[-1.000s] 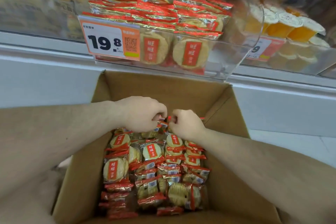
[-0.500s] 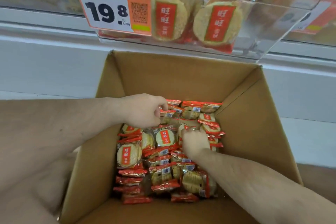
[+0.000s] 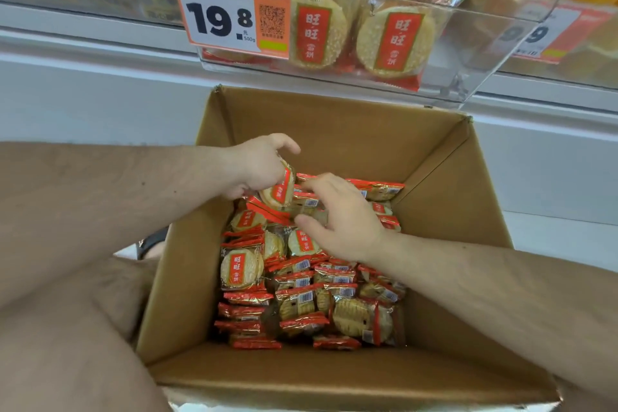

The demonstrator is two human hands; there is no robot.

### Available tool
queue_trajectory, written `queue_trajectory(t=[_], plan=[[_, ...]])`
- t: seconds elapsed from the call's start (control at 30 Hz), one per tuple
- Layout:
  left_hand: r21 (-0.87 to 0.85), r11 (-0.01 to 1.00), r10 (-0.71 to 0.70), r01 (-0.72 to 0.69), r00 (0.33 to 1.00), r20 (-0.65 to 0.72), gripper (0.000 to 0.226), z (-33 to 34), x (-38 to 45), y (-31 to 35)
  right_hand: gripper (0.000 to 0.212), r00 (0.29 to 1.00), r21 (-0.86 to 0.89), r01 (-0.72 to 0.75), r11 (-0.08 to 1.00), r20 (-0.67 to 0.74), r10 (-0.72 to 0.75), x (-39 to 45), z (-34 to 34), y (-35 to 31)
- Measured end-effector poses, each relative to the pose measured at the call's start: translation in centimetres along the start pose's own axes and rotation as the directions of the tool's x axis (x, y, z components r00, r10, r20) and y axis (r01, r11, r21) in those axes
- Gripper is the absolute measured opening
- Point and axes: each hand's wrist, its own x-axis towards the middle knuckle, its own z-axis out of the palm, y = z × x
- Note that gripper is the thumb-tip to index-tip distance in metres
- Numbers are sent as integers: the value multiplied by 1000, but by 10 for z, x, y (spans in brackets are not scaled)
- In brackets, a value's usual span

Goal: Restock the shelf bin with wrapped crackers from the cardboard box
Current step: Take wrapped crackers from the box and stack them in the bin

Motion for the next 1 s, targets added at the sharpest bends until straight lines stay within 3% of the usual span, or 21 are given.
queue_trajectory(t=[0.03, 0.1, 0.13, 0.27, 0.33, 0.4, 0.53, 0.6, 0.67, 0.73, 0.83, 0.93, 1.0], plan=[[58, 998, 20, -19, 1000, -15, 52, -3, 0, -2, 32, 981, -42, -169, 985, 85, 172, -4, 8, 15], [126, 992, 28, -29, 1000, 6, 47, -7, -3, -5, 25, 834, -138, -473, 870, 248, 493, -13, 28, 45], [145, 989, 27, -30, 999, 27, 46, -8, -4, -6, 29, 763, -209, -536, 818, 294, 575, -19, 39, 59], [170, 985, 2, -18, 996, 94, 39, -6, -4, -9, 73, 569, -401, -600, 692, 395, 722, -35, 76, 92], [171, 985, -5, -13, 995, 103, 38, -5, -3, -11, 79, 510, -425, -580, 695, 476, 716, -38, 92, 97], [168, 986, -8, -9, 995, 104, 39, -5, -2, -15, 76, 527, -457, -535, 711, 477, 703, -41, 102, 96], [202, 979, -21, 6, 997, 70, 37, -6, -3, -17, 52, 699, -495, -415, 763, 364, 616, -49, 107, 75], [204, 979, -24, 9, 997, 73, 35, -6, -4, -15, 43, 710, -414, -466, 782, 354, 609, -52, 111, 72], [171, 985, -11, -5, 996, 93, 34, -6, -5, -14, 31, 671, -277, -626, 729, 284, 685, -49, 110, 74], [160, 987, -2, -13, 996, 94, 33, -4, -5, -12, 49, 552, -214, -772, 598, 239, 798, -44, 108, 83], [199, 979, 21, -41, 995, 100, 37, -1, -5, -13, 78, 395, -284, -839, 465, 271, 878, -38, 104, 92], [223, 974, 25, -48, 994, 107, 43, -2, -4, -15, 80, 443, -364, -794, 487, 202, 873, -35, 105, 87], [217, 975, 28, -49, 994, 101, 46, -4, -3, -15, 81, 406, -230, -866, 444, 194, 893, -32, 103, 84]])
